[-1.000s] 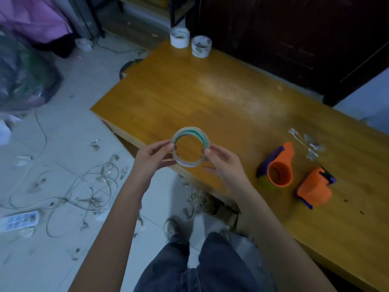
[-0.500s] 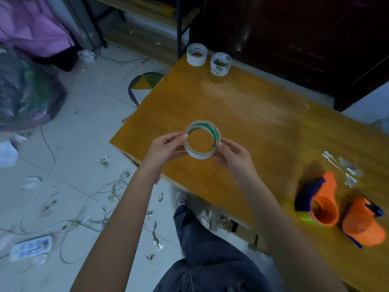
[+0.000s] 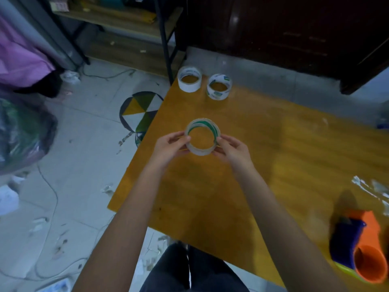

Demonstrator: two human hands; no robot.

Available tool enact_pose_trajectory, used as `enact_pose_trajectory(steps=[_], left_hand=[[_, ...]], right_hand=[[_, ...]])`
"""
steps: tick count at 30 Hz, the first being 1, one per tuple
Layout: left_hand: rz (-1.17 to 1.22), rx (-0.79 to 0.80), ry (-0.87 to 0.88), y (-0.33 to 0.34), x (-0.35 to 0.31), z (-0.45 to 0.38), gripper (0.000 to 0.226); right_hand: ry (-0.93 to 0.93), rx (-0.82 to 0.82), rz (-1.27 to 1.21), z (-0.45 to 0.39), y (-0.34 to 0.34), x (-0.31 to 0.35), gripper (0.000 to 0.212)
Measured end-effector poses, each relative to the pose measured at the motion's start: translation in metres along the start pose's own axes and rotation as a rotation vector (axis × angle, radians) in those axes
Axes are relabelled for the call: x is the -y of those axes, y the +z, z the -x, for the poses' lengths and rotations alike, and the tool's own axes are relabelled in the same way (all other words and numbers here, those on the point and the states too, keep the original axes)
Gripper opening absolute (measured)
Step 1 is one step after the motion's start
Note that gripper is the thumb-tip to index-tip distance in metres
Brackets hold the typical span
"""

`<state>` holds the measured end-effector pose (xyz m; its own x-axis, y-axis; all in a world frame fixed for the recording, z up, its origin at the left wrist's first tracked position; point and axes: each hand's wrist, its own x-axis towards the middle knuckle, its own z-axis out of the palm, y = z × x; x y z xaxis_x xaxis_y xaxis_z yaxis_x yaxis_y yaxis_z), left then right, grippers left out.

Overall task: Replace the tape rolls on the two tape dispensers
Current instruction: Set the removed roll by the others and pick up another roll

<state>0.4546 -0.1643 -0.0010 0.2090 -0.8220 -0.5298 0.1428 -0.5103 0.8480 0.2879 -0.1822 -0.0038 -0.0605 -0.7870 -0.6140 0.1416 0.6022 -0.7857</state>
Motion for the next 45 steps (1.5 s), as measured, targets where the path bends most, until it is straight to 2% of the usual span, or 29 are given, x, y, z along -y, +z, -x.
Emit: enact_pose_trajectory(steps=[5, 12, 20, 23, 29, 33, 36, 38, 40, 42, 45], left_hand=[[-0.026, 0.026, -0.046, 0.002, -0.011, -0.036, 0.038], [-0.052, 0.098, -0.110, -0.005, -0.020, -0.077, 0.037], [-0.099, 0.191, -0.154, -0.012, -0.032, -0.115, 0.039], [-0.118, 0.198, -0.166, -0.013, -0.035, -0.126, 0.039], [-0.233, 0.150, -0.122, 0.001, -0.036, -0.135, 0.031], [-0.359, 0.110, -0.014, 0.006, -0.034, -0.139, 0.032], [-0.621, 0.075, 0.123, 0.007, -0.034, -0.138, 0.043], [-0.898, 0.041, 0.350, 0.004, -0.034, -0.127, 0.052], [-1.172, 0.087, 0.637, 0.000, -0.025, -0.109, 0.058], [-1.414, 0.178, 0.779, -0.003, -0.007, -0.094, 0.063], [-1.560, 0.246, 0.775, -0.009, 0.021, -0.089, 0.068]], right_hand=[[0.007, -0.017, -0.026, -0.029, 0.010, 0.002, 0.035], [0.016, -0.126, -0.053, -0.053, 0.031, 0.007, 0.014], [0.031, -0.242, -0.029, -0.075, 0.057, 0.011, 0.010], [0.033, -0.255, 0.054, -0.084, 0.062, 0.014, 0.023], [0.018, -0.256, 0.310, -0.097, 0.062, 0.015, 0.026], [-0.020, -0.241, 0.495, -0.108, 0.056, 0.021, 0.024], [-0.209, -0.365, 0.911, -0.120, 0.052, 0.035, 0.036], [-0.436, -0.455, 1.194, -0.131, 0.051, 0.051, 0.046], [-0.594, -0.419, 1.386, -0.150, 0.050, 0.066, 0.050], [-0.632, -0.333, 1.558, -0.168, 0.053, 0.073, 0.047], [-0.673, -0.305, 1.728, -0.184, 0.054, 0.078, 0.029]])
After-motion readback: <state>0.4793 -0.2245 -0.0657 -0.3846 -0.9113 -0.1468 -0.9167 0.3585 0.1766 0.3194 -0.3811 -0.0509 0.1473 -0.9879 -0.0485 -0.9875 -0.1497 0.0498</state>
